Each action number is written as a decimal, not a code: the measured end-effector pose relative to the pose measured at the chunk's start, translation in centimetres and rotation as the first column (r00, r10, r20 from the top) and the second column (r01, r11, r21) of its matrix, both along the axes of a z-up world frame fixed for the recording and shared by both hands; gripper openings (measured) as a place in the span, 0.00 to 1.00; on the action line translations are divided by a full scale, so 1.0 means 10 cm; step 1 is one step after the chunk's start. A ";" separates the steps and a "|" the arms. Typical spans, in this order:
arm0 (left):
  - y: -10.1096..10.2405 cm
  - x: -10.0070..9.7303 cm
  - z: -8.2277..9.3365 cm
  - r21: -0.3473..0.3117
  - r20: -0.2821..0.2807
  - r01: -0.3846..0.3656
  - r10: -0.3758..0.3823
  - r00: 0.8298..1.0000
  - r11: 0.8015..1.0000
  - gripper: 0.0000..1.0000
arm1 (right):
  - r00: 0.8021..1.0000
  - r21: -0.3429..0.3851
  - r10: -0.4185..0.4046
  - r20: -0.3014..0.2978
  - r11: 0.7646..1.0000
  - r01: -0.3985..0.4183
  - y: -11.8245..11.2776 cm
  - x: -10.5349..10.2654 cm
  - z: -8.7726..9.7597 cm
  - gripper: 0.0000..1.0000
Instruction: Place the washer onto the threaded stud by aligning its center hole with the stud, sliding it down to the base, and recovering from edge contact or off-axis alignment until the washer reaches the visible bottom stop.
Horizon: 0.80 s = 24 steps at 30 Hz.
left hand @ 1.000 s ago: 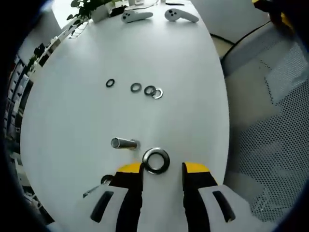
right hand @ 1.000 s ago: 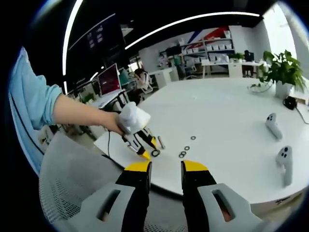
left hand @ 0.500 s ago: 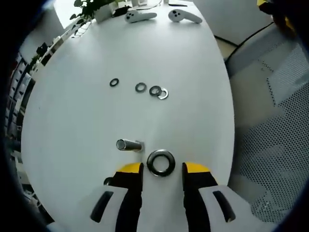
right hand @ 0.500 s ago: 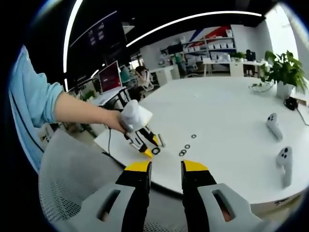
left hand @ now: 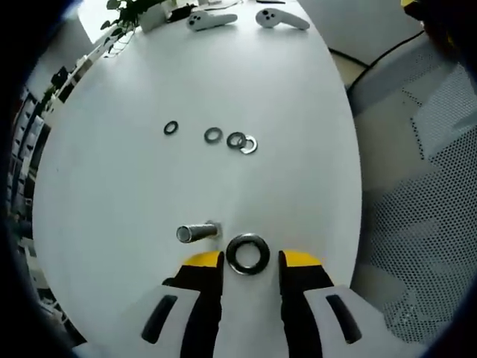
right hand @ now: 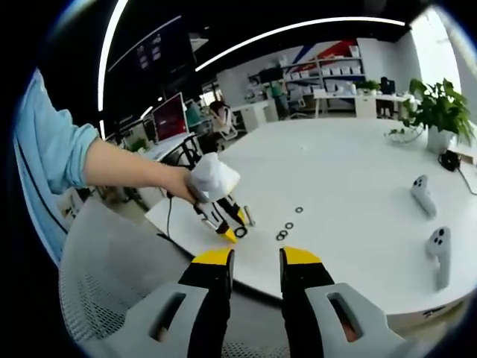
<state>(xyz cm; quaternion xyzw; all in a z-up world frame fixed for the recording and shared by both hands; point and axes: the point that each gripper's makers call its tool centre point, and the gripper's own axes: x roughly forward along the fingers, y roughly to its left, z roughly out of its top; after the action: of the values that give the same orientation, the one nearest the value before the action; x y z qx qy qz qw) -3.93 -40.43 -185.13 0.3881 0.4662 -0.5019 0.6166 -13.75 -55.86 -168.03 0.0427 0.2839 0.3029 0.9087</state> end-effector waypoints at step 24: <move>-0.01 -0.01 -0.03 0.041 -0.008 -0.013 0.013 1.000 0.999 0.22 | 1.000 -0.006 0.019 0.002 1.000 -0.019 0.02 -0.01 0.00 0.26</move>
<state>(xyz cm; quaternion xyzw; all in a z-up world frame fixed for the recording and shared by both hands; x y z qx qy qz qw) -4.04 -40.50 -185.48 0.3955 0.4815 -0.4900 0.6096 -13.86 -55.65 -168.04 0.0371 0.2843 0.3109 0.9062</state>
